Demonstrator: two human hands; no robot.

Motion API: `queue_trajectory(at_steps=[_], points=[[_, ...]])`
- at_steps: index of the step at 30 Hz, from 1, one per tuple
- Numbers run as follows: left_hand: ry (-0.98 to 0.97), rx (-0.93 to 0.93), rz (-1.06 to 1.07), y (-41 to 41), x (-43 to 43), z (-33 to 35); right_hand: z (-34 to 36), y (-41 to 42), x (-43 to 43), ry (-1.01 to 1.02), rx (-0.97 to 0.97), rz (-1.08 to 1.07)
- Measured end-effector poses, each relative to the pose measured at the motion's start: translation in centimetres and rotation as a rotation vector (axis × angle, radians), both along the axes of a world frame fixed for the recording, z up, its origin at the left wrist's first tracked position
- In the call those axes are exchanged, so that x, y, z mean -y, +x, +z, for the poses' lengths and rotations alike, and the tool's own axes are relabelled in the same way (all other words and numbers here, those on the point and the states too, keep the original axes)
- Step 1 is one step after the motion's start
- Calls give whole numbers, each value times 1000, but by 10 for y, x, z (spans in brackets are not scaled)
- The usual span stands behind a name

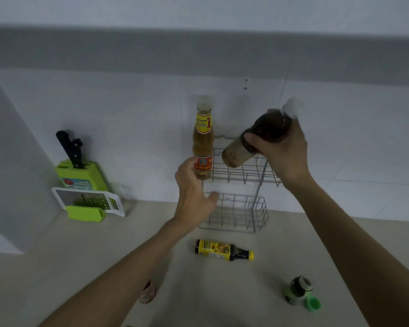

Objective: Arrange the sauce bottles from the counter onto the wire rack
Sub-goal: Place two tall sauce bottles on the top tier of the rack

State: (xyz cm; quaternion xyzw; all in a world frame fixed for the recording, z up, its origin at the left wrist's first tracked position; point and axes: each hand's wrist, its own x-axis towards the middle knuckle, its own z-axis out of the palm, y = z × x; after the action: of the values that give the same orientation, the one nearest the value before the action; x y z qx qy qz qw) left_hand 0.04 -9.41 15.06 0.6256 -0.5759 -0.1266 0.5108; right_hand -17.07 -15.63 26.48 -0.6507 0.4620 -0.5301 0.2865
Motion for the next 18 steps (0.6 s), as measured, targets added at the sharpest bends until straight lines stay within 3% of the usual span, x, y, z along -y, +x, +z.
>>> queue_trajectory(at_steps=[5, 9, 18], points=[[152, -305, 88, 19, 37, 24, -3, 17, 42, -10, -246, -16], [300, -391, -103, 26, 54, 29, -26, 30, 63, 52, -384, 67], [293, -422, -146, 27, 58, 21, -42, 43, 74, 267, -290, 258]])
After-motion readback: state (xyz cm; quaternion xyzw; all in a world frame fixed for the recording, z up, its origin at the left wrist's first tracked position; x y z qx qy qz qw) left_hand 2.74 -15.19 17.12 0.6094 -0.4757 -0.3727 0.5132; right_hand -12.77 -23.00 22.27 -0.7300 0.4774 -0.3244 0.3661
